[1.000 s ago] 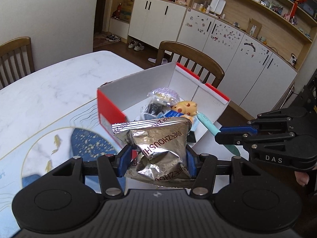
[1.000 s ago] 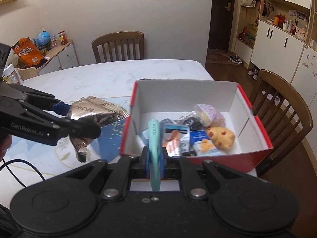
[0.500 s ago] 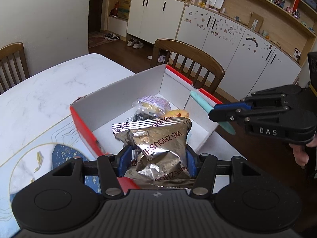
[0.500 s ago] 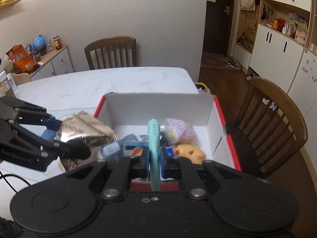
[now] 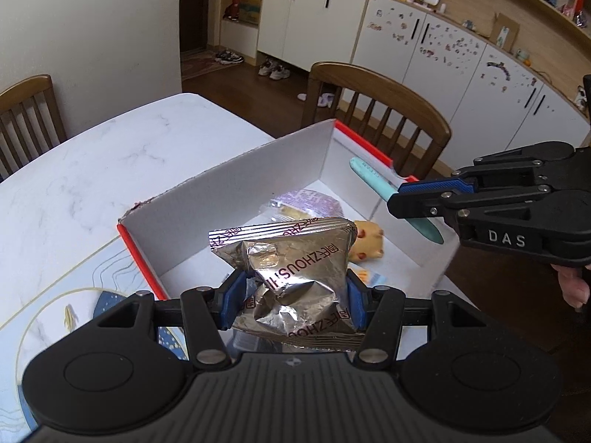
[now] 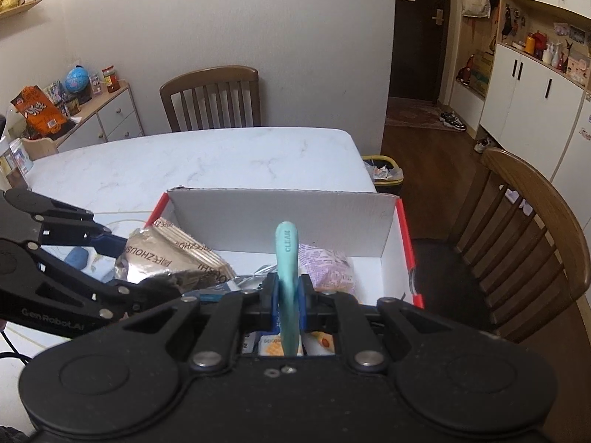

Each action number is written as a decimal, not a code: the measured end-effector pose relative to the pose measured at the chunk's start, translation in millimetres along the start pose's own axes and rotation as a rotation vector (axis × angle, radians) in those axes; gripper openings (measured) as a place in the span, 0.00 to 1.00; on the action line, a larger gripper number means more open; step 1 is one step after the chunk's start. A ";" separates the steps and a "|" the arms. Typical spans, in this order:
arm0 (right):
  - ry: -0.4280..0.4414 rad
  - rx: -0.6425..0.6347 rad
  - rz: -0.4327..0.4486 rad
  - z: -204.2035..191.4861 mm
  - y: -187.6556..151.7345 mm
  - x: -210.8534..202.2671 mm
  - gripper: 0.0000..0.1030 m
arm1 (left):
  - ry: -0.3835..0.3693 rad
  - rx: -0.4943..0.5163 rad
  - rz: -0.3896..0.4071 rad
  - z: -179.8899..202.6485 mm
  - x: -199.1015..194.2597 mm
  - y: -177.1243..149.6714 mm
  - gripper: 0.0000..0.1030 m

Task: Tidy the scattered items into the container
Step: 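Carry the green stick and foil packet over the red box, then open both tools to drop the stick and foil packet into the box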

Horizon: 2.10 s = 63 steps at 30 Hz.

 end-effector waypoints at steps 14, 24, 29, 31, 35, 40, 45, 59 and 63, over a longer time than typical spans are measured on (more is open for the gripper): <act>0.042 -0.016 -0.087 2.2 -0.2 49.2 0.09 | 0.050 -0.040 -0.073 -22.2 45.9 15.6 0.53; 0.060 -0.032 -0.155 -0.3 -15.5 70.2 0.09 | 0.085 -0.058 -0.133 -37.8 65.6 12.0 0.53; 0.070 -0.062 -0.181 -6.1 -20.3 76.6 0.09 | 0.098 -0.047 -0.148 -40.6 70.2 13.9 0.53; 0.073 -0.069 -0.200 -7.5 -22.7 81.0 0.09 | 0.113 -0.037 -0.155 -41.7 72.1 15.6 0.53; 0.069 -0.076 -0.219 -8.2 -25.9 86.9 0.09 | 0.143 -0.007 -0.163 -41.0 75.9 18.8 0.53; 0.074 -0.079 -0.226 -8.3 -27.3 88.8 0.09 | 0.144 0.059 -0.167 -28.1 79.8 23.9 0.53; 0.068 -0.090 -0.237 -7.2 -28.9 89.1 0.09 | 0.130 0.055 -0.194 -26.2 90.4 26.3 0.53; 0.067 -0.082 -0.245 -2.0 -32.4 92.1 0.19 | 0.101 0.030 -0.232 -30.5 101.2 25.8 0.68; 0.065 -0.078 -0.238 -1.9 -32.1 89.9 0.21 | 0.102 0.029 -0.225 -30.6 99.4 25.4 0.76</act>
Point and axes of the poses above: each gripper's, at about its wrist camera, not at the fingertips, and x roughly the way its jaws point, z to its right, y to its top, the point moved 9 cm from there along x, roughly the way its jaws point, and after that the axes turned 10 degrees about -z, right-handed, at the moved point
